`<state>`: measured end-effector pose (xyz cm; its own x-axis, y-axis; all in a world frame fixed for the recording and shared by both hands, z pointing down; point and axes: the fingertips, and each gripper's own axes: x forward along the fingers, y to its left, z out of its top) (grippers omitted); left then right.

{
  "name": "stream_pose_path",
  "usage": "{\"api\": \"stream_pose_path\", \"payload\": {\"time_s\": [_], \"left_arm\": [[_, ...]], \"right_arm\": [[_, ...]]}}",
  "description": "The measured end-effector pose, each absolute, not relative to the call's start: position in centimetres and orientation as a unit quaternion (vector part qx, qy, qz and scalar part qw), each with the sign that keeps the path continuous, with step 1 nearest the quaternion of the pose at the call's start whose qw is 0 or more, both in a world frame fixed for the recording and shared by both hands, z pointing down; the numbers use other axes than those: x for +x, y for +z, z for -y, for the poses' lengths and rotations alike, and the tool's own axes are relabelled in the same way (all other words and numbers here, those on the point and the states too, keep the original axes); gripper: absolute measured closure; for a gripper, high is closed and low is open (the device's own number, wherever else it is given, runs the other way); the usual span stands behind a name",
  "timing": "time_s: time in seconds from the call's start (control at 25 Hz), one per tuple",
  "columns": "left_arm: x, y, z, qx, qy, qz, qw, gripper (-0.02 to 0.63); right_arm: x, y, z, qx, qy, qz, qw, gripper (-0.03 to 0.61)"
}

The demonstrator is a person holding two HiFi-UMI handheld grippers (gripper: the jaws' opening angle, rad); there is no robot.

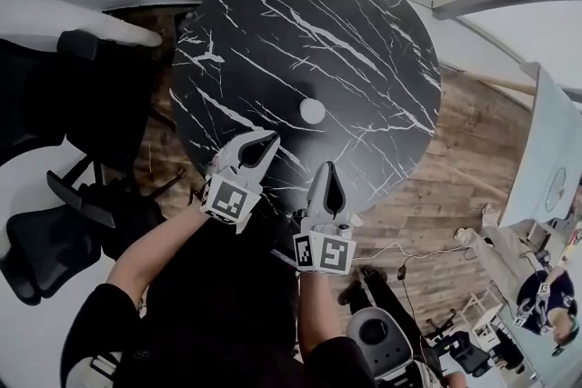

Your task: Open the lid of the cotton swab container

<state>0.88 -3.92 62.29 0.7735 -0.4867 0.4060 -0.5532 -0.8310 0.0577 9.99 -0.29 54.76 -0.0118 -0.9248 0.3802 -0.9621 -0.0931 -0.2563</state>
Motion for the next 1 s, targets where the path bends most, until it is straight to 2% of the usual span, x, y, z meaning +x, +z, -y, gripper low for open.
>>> {"api": "stream_pose_path", "payload": {"time_s": [0.24, 1.0], "left_arm": [[1.4, 64.4, 4.0, 0.934, 0.199, 0.279, 0.096, 0.591], [3.8, 71.4, 4.7, 0.928, 0.243, 0.258, 0.112, 0.459]], "right_arm": [[10.1, 56.5, 0.7, 0.698, 0.243, 0.672, 0.047, 0.582], [11.4, 61.1, 2.1, 0.687, 0.273, 0.67, 0.065, 0.582]]}}
